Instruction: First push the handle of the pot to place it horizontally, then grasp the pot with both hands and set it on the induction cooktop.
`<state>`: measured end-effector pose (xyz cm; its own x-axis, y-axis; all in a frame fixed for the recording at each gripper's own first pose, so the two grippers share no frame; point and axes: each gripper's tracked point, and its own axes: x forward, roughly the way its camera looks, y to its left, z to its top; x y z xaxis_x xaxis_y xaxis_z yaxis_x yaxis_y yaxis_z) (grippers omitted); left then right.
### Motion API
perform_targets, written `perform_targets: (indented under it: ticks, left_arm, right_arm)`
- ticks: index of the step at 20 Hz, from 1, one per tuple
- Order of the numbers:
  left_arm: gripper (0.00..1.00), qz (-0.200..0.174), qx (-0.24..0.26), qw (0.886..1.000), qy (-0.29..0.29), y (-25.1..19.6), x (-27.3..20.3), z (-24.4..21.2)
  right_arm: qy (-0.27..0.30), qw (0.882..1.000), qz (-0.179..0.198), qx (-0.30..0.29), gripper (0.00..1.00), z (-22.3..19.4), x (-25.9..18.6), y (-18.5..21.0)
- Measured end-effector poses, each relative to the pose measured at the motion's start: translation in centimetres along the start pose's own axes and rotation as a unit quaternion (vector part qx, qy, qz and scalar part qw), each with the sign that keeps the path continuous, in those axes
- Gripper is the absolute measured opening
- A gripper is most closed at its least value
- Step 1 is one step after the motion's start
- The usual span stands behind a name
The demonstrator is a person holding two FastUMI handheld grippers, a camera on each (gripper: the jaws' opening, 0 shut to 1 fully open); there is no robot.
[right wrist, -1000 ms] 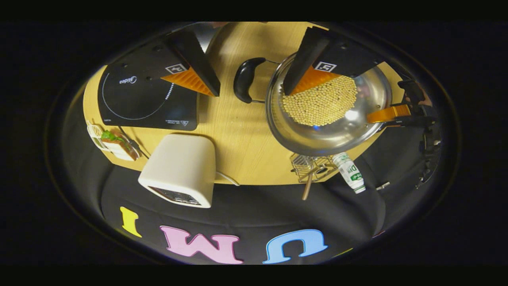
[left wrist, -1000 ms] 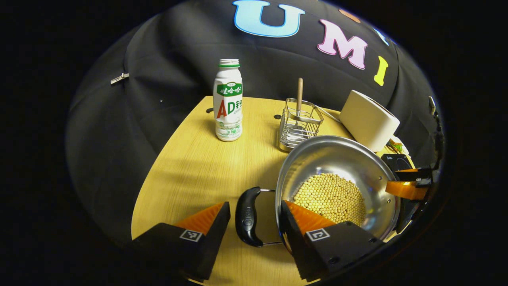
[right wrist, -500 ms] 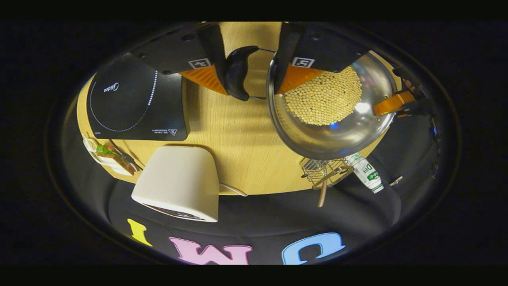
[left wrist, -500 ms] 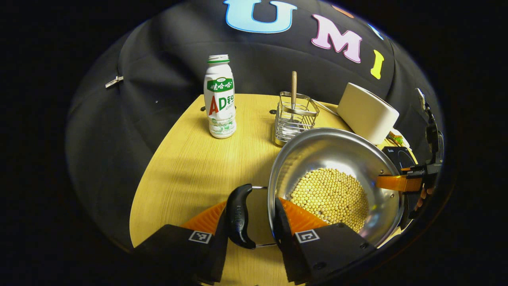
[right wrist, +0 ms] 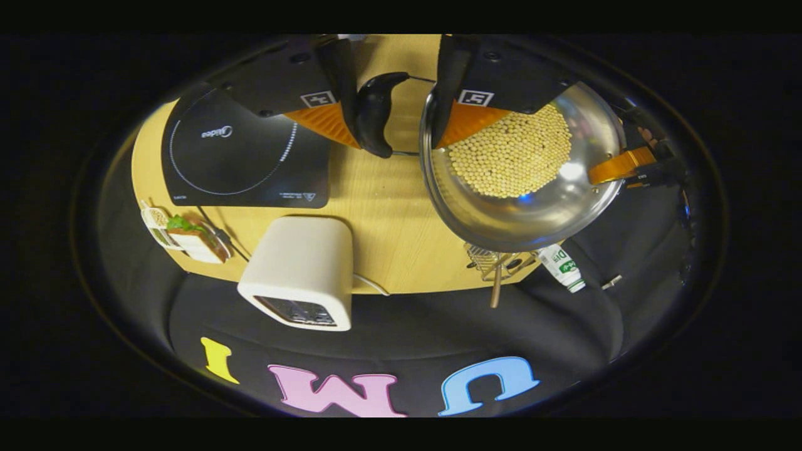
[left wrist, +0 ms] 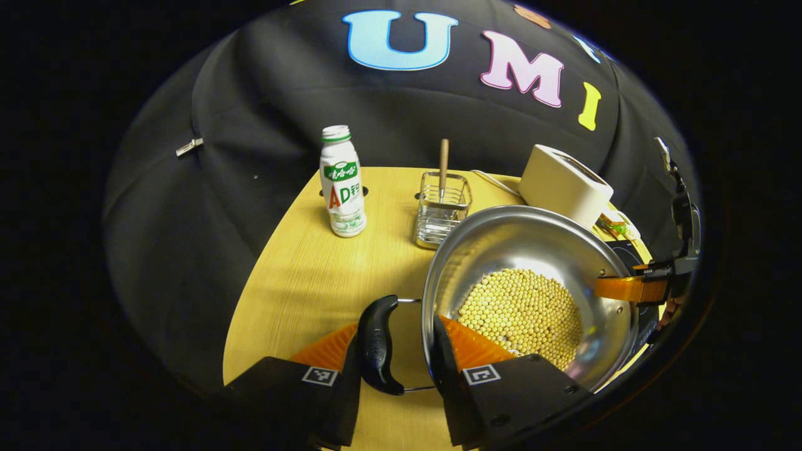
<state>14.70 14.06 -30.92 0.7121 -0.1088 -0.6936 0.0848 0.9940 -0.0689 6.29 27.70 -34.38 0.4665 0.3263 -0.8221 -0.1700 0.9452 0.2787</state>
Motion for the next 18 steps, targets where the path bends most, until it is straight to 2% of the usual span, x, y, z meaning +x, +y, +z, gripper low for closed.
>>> perform_targets:
  ticks: [8,16,17,18]
  left_arm:
    - [0.58,-0.020,0.010,1.000,-0.007,-8.2,-2.4,2.8]
    - [0.58,-0.041,0.024,0.999,-0.008,-17.5,-2.6,3.6]
    - [0.58,-0.043,0.026,0.999,-0.009,-18.4,-1.8,3.0]
    - [0.58,-0.045,0.029,0.999,-0.009,-19.5,-1.7,3.0]
  right_arm:
    - [-0.013,1.000,-0.015,0.011,0.55,1.1,-4.9,-7.5]
    - [-0.022,0.999,-0.036,0.029,0.55,0.6,-7.9,-16.0]
    - [-0.022,0.999,-0.038,0.032,0.51,0.4,-8.2,-17.2]
    - [-0.022,0.998,-0.039,0.034,0.55,0.3,-8.4,-18.2]
